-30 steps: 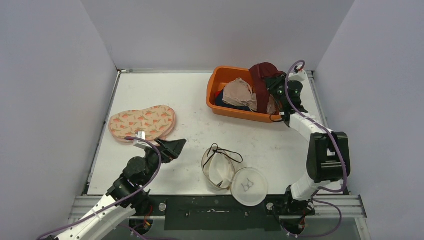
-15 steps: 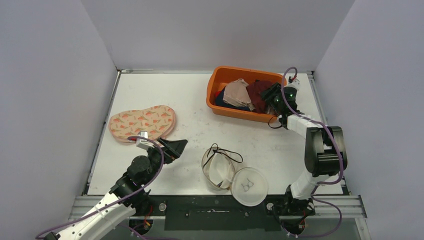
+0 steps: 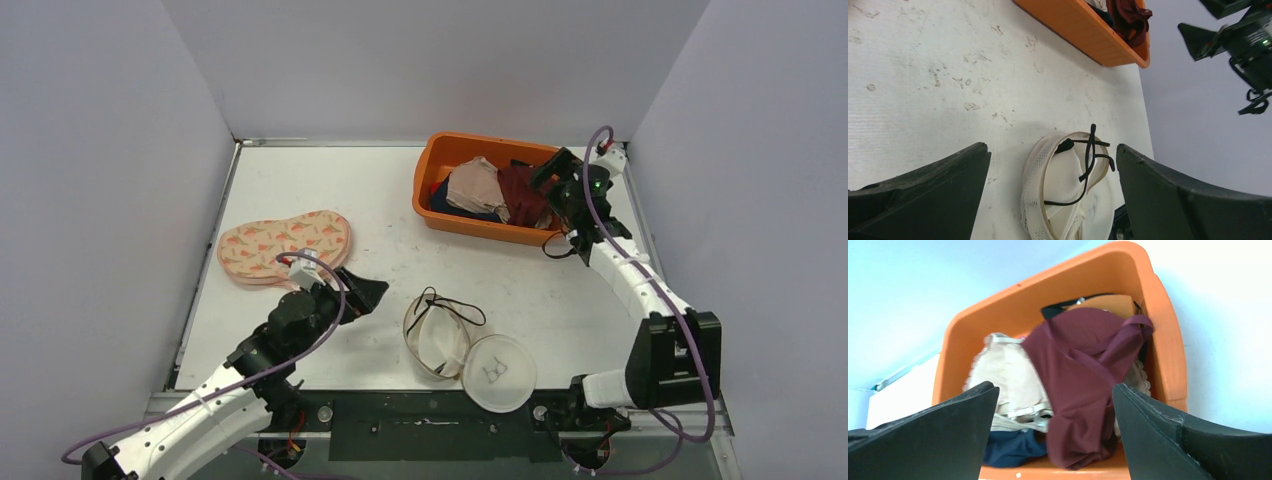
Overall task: Unzip the laundry bag and remove the bra
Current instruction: Place the bra in the bin.
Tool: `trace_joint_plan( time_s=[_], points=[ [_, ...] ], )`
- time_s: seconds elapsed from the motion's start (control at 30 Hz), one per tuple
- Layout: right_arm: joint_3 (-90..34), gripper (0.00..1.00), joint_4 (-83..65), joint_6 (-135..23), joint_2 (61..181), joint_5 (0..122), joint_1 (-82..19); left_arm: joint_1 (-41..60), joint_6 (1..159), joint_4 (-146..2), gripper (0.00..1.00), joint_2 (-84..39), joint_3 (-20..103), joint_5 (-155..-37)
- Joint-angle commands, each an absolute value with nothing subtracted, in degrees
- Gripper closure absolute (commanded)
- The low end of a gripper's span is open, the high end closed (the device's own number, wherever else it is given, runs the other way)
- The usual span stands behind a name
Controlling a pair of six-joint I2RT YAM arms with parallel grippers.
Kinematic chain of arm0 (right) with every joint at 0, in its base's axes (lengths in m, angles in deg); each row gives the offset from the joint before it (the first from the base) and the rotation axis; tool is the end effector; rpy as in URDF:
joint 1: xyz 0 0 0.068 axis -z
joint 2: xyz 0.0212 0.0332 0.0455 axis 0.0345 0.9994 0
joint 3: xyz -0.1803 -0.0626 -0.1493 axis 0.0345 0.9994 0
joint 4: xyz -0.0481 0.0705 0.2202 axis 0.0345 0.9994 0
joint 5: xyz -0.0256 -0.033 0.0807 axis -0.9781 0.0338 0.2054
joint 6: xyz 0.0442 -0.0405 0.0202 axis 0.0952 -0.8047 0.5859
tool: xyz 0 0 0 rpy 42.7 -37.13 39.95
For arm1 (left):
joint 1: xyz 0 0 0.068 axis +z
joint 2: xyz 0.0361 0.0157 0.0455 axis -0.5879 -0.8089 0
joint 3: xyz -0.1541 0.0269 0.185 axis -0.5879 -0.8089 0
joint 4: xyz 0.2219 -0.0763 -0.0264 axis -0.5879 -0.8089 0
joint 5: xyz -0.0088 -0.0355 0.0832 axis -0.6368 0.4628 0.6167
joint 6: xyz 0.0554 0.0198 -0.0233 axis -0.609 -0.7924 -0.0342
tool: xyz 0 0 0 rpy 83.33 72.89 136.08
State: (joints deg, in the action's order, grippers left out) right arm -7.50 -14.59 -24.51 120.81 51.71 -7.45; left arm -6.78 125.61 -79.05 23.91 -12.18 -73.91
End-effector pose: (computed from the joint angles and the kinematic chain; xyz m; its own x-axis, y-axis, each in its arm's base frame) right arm 0.3186 0.0293 0.2591 -0.3183 0.5923 -0.7402 0.1616 0.8033 0.5733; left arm 0.1240 -0.0993 0.2133 -0.5198 -0.6260 -0.5814 0.1082 0.6268 -0.7716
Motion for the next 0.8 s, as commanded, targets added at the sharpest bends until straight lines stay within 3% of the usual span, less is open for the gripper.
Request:
trace_joint_plan(
  time_s=[0.0, 0.2, 0.33, 0.47, 0.67, 0.77],
  points=[
    [-11.41, 0.13, -7.81, -27.2, 111.88, 43.25, -13.16, -7.58, 121.05, -80.77, 0.04, 21.83, -7.92, -79.77],
    [-7.28, 0.16, -2.95, -29.46, 99.65, 43.65, -27.14, -10.28, 116.55, -80.84, 0.0, 19.56, -6.42, -85.29],
    [-1.77, 0.2, -0.67, -30.1, 94.04, 51.31, -37.88, -13.7, 114.5, -85.0, 0.11, 16.66, -4.71, -83.47],
    [1.61, 0.22, 2.76, -27.75, 91.9, 49.59, -50.95, -15.29, 116.24, -83.37, 0.23, 15.96, -7.02, -80.45],
    [2.17, 0.17, 6.83, -21.57, 97.12, 32.59, -73.68, -15.3, 117.07, -78.49, 0.31, 12.89, -10.52, -79.49],
    [1.15, 0.15, 8.07, -19.02, 100.86, 24.66, -79.05, -15.2, 117.08, -77.07, 0.33, 10.28, -10.62, -78.78]
  ],
)
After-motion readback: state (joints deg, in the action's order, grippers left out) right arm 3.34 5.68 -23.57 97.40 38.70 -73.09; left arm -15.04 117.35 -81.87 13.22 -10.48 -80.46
